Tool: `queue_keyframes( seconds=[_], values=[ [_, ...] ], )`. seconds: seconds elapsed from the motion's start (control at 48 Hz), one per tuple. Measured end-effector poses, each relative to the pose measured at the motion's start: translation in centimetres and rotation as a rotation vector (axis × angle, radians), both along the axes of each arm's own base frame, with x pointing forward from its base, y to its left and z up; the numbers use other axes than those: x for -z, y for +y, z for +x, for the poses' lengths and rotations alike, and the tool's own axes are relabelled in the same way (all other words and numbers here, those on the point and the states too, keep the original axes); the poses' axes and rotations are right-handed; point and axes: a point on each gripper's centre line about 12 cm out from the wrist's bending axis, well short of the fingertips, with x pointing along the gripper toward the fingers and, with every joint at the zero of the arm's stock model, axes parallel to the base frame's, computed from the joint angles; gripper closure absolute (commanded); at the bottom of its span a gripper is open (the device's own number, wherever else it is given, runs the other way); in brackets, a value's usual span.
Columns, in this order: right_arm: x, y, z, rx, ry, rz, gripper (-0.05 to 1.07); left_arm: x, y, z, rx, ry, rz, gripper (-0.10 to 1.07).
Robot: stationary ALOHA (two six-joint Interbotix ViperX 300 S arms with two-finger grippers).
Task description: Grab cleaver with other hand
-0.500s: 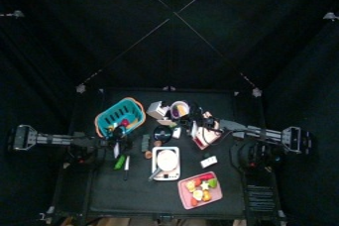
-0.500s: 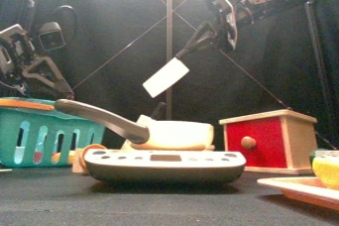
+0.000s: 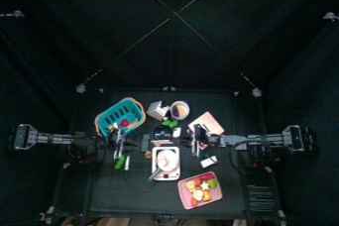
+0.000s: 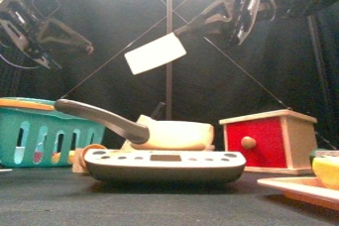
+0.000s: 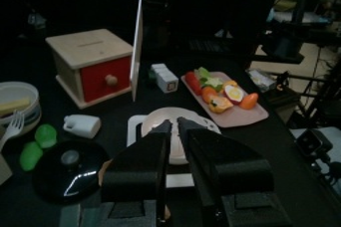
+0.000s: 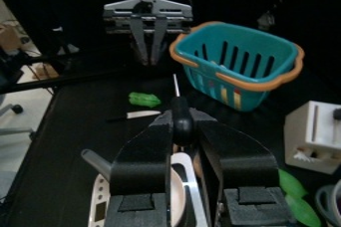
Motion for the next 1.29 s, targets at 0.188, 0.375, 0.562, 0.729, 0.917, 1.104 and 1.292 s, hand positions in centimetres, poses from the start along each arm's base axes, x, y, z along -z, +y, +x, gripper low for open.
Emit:
queue_keyframes(
  seconds=[0.188,0.375,0.562,0.729,0.917,1.104,1.292],
  values=[
    [1.0,0.9,0.5,-0.047,-0.027,-0.051,0.54,0.6,-1.2,2.8,0.052,0.047,0.033,0.03],
    [1.5,1.3,0.2,-0.065,-0.027,-0.062,0.54,0.3,-0.4,4.5,0.009,0.045,0.039,-0.01],
    [2.2,1.3,-0.1,-0.069,-0.028,-0.059,0.54,-0.1,0.0,4.8,-0.019,0.028,0.052,0.0],
    [2.2,1.3,-0.1,-0.068,-0.036,-0.06,0.54,0.3,0.1,5.4,-0.025,0.041,0.061,0.05],
    [2.3,1.3,-0.2,-0.067,-0.031,-0.056,0.54,0.1,0.3,5.9,-0.048,0.026,0.077,0.35],
    [2.4,1.1,-0.2,-0.057,-0.031,-0.041,0.54,0.1,0.4,5.9,-0.055,0.029,0.079,0.55],
    [2.6,1.0,-0.3,-0.043,-0.024,-0.019,0.54,0.0,0.2,5.8,-0.046,0.007,0.1,0.58]
  ],
)
